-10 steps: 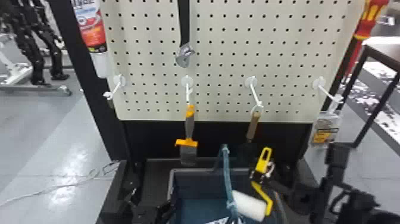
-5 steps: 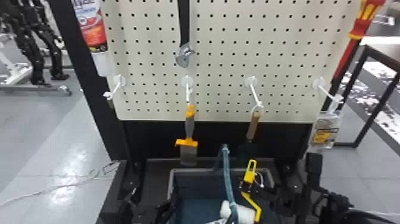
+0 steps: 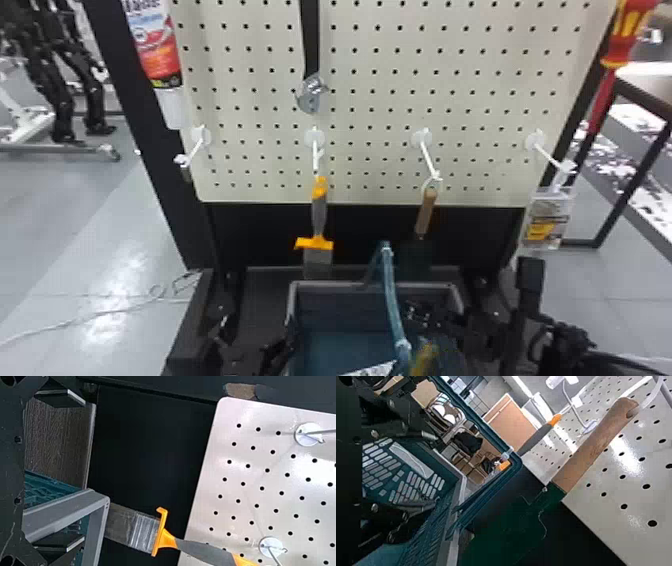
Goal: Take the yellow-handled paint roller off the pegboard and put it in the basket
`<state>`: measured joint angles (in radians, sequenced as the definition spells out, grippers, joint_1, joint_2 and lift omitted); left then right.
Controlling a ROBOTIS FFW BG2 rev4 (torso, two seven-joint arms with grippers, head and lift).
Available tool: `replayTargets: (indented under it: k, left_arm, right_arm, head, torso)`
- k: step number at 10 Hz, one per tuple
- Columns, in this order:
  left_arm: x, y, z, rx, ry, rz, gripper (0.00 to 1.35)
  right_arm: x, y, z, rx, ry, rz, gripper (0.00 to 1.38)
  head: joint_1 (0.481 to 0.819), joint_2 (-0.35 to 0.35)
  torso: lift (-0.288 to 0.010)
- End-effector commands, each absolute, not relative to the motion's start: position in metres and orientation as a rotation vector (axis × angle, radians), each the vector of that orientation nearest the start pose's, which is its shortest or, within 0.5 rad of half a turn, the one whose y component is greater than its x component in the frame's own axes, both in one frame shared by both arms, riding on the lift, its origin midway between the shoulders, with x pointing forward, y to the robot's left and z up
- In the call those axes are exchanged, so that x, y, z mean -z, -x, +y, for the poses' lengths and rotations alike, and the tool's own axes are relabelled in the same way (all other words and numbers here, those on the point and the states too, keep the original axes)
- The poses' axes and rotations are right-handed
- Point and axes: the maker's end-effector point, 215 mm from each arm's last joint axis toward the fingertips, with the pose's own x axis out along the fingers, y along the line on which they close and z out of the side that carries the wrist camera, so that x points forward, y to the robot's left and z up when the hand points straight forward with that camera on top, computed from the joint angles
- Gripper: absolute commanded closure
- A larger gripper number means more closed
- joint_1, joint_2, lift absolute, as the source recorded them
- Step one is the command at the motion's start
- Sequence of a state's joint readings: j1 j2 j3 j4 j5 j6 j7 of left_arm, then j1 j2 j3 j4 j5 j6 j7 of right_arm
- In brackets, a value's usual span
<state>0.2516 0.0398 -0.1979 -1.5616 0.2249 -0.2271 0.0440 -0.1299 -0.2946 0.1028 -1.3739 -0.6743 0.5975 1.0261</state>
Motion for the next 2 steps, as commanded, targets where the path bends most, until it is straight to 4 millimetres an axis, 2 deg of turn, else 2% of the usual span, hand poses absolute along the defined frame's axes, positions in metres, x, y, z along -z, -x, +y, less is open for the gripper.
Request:
replayTargets:
  k: [1,2]
  left_arm:
    - [0.4212,-0.4937,0.1470,0.102,0.224,0.065,0.11]
    - [0.4212,-0.4935,0.1458,0.105,0.224,0.065,0.11]
  right_arm:
    - [0.3887,-0.4796,-0.0916,-1.114,-0.678,0.435,0.23]
    - [0.3848,-0.4805,-0.0896,-1.119,-0.679,0.426,0.28]
  head:
    - [0.549,0.000]
    - [0.549,0.000]
  torso:
    - [-0.100]
    - [-0.100]
